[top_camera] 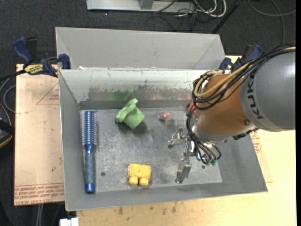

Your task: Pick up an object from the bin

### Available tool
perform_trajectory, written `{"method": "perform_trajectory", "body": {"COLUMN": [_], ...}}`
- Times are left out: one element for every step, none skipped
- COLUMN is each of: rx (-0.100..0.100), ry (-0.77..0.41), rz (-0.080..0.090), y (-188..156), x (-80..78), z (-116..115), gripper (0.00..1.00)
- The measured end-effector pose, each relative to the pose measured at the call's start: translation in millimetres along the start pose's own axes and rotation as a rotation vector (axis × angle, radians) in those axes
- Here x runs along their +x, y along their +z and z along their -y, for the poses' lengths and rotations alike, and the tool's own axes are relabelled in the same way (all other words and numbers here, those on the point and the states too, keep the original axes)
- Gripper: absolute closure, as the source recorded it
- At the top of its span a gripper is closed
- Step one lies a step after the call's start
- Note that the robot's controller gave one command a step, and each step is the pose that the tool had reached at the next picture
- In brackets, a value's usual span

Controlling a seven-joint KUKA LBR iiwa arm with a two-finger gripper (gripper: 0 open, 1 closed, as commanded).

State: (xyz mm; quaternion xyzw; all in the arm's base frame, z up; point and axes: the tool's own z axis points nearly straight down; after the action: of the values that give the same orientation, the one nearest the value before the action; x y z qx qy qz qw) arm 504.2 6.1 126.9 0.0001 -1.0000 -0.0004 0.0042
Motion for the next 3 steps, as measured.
{"method": "perform_trajectory", "body": {"rx": [-0.003,-0.002,-0.003], "ry": [0.030,0.004,0.006], "rz": [0.010,0.023,0.021], "y": [34,50,50], "x": [24.0,13.2,13.9], "z": [-61,-103,-102], "gripper": [0.00,0.00,1.00]}}
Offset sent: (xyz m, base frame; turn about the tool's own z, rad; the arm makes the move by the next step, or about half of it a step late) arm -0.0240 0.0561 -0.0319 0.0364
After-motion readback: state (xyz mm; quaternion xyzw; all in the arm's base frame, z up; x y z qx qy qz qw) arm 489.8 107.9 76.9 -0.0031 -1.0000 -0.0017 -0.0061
